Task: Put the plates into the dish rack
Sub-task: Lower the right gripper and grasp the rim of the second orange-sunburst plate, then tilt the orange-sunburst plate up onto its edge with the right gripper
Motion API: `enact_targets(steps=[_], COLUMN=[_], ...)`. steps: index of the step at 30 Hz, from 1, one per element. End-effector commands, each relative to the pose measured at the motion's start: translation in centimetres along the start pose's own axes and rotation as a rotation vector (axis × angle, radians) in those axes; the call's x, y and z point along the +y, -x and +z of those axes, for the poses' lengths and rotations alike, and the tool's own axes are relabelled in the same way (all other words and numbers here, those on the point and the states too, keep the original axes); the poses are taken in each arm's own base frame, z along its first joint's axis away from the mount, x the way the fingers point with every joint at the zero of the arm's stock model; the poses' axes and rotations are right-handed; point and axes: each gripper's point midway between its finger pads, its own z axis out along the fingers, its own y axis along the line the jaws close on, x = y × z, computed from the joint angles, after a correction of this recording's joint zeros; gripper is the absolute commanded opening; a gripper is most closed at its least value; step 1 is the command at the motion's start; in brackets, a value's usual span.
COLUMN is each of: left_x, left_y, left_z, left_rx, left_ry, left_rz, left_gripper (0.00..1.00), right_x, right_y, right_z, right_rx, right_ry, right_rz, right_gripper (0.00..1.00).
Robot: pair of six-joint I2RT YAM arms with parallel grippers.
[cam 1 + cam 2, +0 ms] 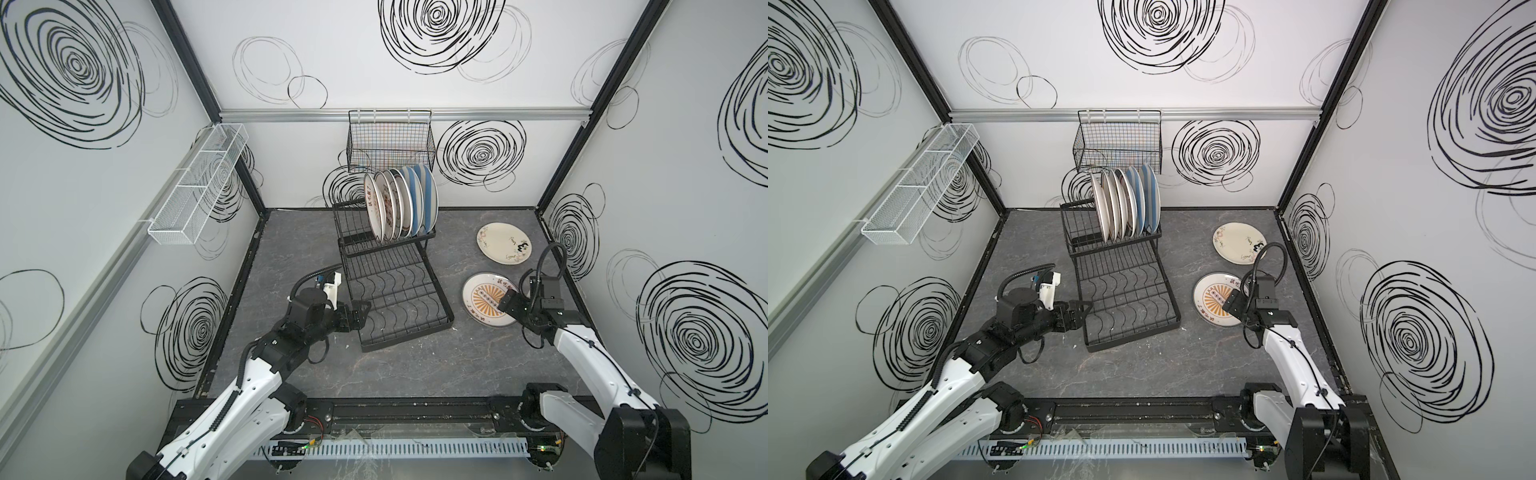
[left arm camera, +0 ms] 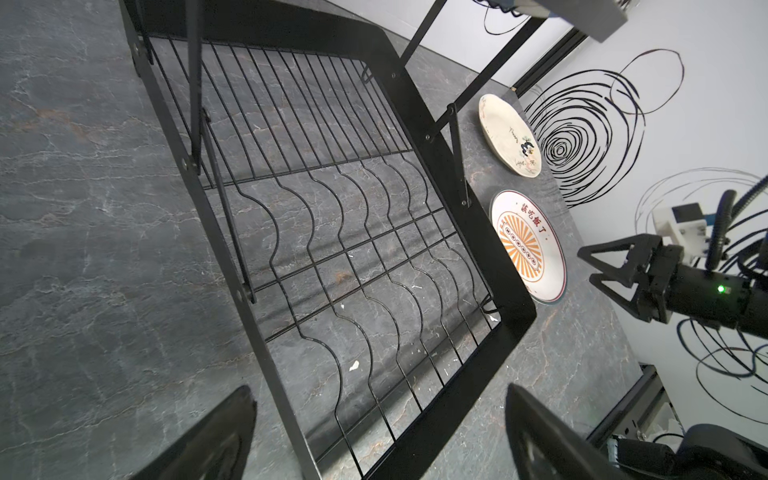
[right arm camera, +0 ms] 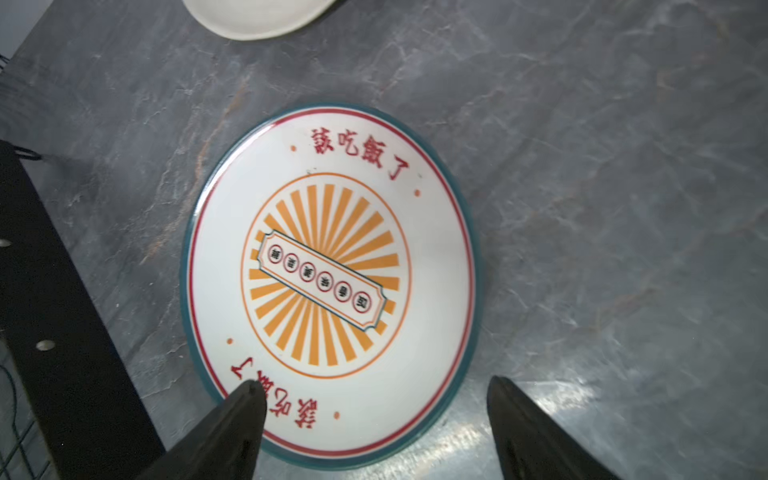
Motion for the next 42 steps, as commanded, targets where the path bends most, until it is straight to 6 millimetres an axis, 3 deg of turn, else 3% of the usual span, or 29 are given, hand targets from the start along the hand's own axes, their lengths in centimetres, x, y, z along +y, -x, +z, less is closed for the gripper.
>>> enact_targets(steps=[1,4,12,23,32,42], left_x=[0.0,0.1,0.3,0.7,1.1,1.9], left_y=[0.2,0.4,0.5,0.8,1.1,1.6], left_z=[0.0,-0.1,-0.1,-0.2,-0.2,-0.3], left_rx=[-0.013,-0.019,-0.022,-0.03,-0.038,-0.051], left_ry=[-0.03,-0.033,-0.036,-0.026,-0.014,0.014], left_rz=[-0.002,-0.007,-0.019,-0.03,-0.037,-0.043], left_gripper=[0.96,0.96,0.96,0.96,0.96,0.96], right_x=[-0.2,-0.6,-2.3,-3.6,-4.7,-5.5], right_y=[0.6,0.8,-1.5,-1.6,-2.2,-4.3], right_z=[-0.5,-0.4,2.1,3.5,5.2,6.8], right_rx=[-0.069,-0.086,-0.002,0.002,0.085,0.177], right_ry=[0.042,0.07,0.163,0.172,0.141,0.137], right_rz=[0.052,0.1,0.226,0.261,0.247,0.257], right_gripper=[0.86,0.83,0.7,0.57,0.54,0.32])
